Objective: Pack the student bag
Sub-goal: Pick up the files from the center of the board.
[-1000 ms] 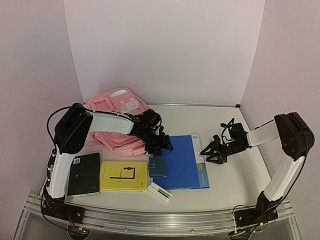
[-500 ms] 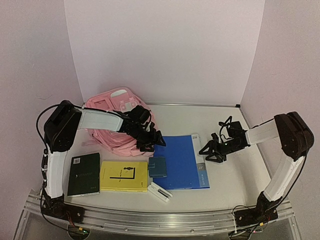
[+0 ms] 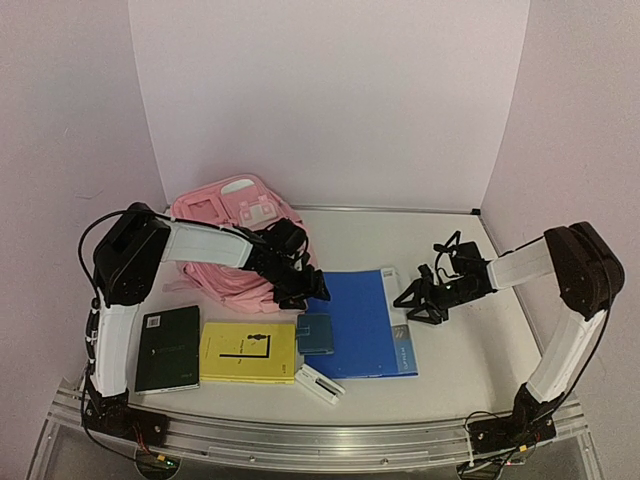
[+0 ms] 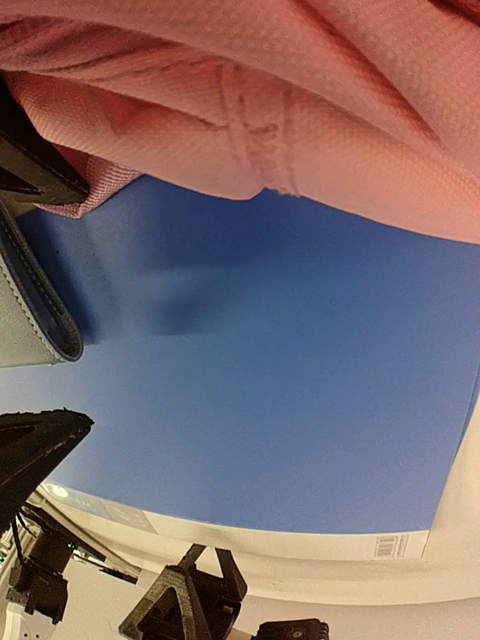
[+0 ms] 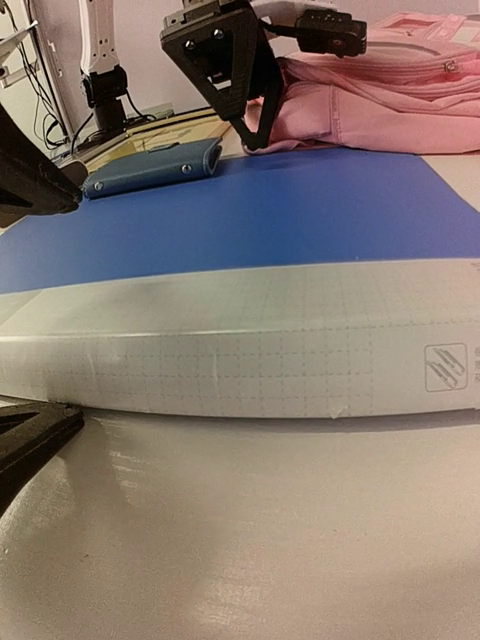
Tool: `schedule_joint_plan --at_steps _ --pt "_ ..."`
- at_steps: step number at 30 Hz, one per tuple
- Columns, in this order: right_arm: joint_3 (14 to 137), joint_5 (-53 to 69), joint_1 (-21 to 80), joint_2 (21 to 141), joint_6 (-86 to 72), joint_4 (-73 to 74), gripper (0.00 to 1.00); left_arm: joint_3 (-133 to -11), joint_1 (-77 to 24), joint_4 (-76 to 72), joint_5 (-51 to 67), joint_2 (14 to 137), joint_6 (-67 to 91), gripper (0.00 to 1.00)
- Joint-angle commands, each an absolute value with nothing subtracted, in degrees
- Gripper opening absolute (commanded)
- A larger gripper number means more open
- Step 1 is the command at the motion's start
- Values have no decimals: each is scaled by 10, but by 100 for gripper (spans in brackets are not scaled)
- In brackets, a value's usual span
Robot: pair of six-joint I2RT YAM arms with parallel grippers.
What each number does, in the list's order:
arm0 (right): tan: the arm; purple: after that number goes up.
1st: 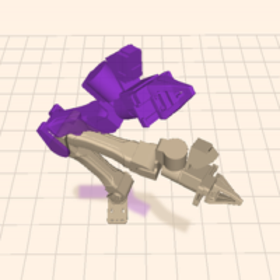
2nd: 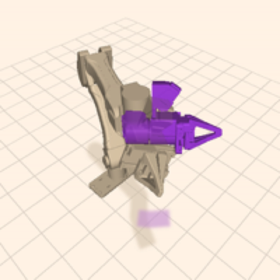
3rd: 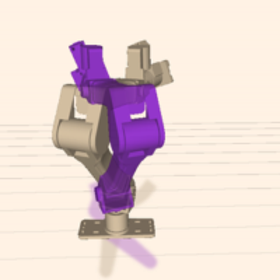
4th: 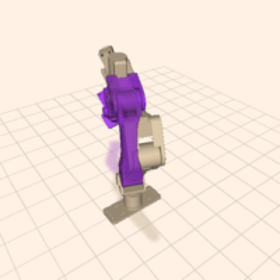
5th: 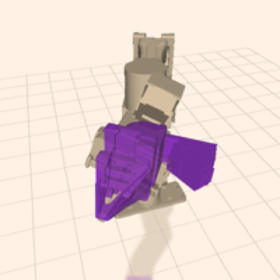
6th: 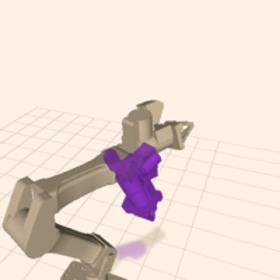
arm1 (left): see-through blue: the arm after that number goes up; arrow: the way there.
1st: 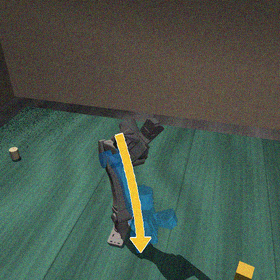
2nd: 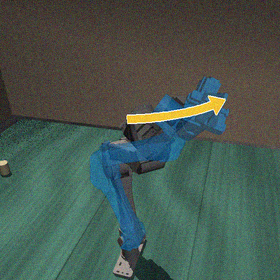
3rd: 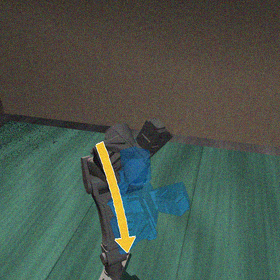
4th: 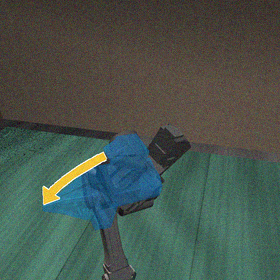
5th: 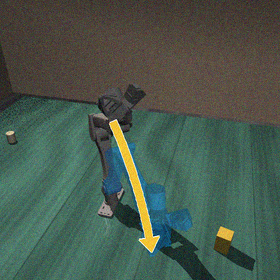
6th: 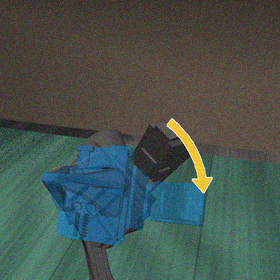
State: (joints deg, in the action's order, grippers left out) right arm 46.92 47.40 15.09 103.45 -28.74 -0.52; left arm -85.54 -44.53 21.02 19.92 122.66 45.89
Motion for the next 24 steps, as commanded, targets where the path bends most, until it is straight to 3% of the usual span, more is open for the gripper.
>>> schedule_joint_plan --at_steps 1,6,12,15,19,24 --pt "449 485 164 1073 -306 -22 64 -840 -443 264 188 1275 465 68" --pt "446 521 175 1069 -313 -53 58 -826 -444 236 214 1282 474 65" --pt "447 531 180 1051 -326 -74 41 -810 -444 222 218 1275 481 63" --pt "447 522 181 1039 -333 -76 27 -805 -444 219 216 1265 480 64" --pt "446 481 182 976 -352 -75 10 -819 -444 225 208 1241 457 68" --pt "473 395 181 854 -386 -50 0 -892 -441 287 164 1184 395 82"
